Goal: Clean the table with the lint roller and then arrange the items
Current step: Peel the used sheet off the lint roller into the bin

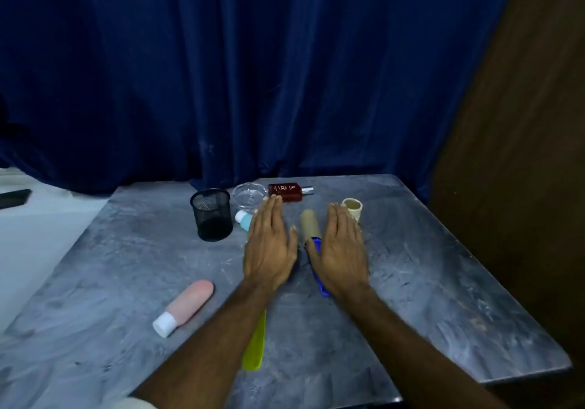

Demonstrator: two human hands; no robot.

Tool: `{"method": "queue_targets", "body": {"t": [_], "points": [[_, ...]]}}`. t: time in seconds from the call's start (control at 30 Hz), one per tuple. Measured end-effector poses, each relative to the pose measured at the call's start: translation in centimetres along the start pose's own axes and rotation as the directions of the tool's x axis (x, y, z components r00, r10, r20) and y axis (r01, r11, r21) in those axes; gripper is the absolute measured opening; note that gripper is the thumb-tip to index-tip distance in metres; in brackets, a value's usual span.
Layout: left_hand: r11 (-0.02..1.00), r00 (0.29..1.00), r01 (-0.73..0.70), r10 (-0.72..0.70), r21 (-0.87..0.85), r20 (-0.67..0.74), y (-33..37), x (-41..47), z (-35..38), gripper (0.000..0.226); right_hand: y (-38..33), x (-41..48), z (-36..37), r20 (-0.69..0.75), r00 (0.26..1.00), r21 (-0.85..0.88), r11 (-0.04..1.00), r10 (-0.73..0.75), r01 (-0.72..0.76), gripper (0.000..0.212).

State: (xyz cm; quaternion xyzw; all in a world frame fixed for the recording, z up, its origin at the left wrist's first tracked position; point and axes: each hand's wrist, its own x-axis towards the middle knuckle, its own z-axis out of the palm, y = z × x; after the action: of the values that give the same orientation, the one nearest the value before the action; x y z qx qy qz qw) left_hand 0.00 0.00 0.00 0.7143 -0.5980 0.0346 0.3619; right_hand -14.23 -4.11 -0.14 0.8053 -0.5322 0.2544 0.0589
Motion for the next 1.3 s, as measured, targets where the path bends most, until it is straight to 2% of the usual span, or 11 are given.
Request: {"method": "queue_targets", "body": {"t": [0.13, 0.33, 0.53, 0.67, 0.83, 0.97, 1.03, 1.1, 1.2, 1.3], "points": [[0.998, 0.999, 0.038, -0.037, -0.05, 0.032, 0.0, 0.1, 1.0, 0.064, 0.2, -0.5, 0.8, 0.028, 0.999, -0.017, 0.999, 0.04, -0.039, 0.072], [0.994, 0.997, 0.058, -0.053, -0.096, 0.061, 0.0, -0.1, 3.1, 0.05, 0.6, -0.7, 1.1, 0.098, 0.995, -0.074, 0.997, 0.022, -0.015, 0.035], [0.993, 0.993, 0.057, -0.046, -0.104, 0.105, -0.4, -0.3, 4.6, 0.039, 0.8, 0.8, 1.0, 0.238, 0.968, -0.08, 0.995, 0.074, -0.057, 0.045], [0.99, 0.992, 0.052, -0.036, -0.134, 0.121, -0.2, -0.1, 4.3, 0.043, 0.8, 1.1, 1.1, 0.244, 0.965, -0.058, 0.995, 0.096, -0.084, 0.048], [0.989, 0.989, 0.043, -0.021, -0.144, 0.146, -0.3, -0.2, 3.7, 0.041, 0.8, 0.7, 0.8, 0.283, 0.952, -0.03, 0.993, 0.12, -0.116, 0.064], [0.989, 0.987, 0.035, -0.011, -0.147, 0.16, -0.4, 0.0, 3.6, 0.035, 0.6, 0.4, 1.1, 0.336, 0.934, 0.028, 0.99, 0.12, -0.138, 0.049], [0.984, 0.988, 0.045, -0.019, -0.174, 0.15, -0.3, 0.1, 3.4, 0.032, 0.6, 0.4, 1.4, 0.323, 0.94, 0.048, 0.99, 0.109, -0.131, 0.035], [0.972, 0.99, 0.075, -0.046, -0.222, 0.133, -0.3, 0.1, 3.1, 0.033, 0.8, 0.5, 1.2, 0.299, 0.949, 0.083, 0.988, 0.1, -0.13, 0.03], [0.91, 0.984, 0.172, -0.138, -0.376, 0.116, -0.4, 0.1, 2.2, 0.034, 1.4, 0.5, 0.3, 0.243, 0.967, 0.129, 0.986, 0.07, -0.104, 0.025], [0.701, 0.946, 0.293, -0.311, -0.65, 0.092, -0.4, 0.0, 0.5, 0.042, 1.8, 0.6, -1.5, 0.181, 0.983, 0.202, 0.979, -0.019, -0.018, 0.019]]}}
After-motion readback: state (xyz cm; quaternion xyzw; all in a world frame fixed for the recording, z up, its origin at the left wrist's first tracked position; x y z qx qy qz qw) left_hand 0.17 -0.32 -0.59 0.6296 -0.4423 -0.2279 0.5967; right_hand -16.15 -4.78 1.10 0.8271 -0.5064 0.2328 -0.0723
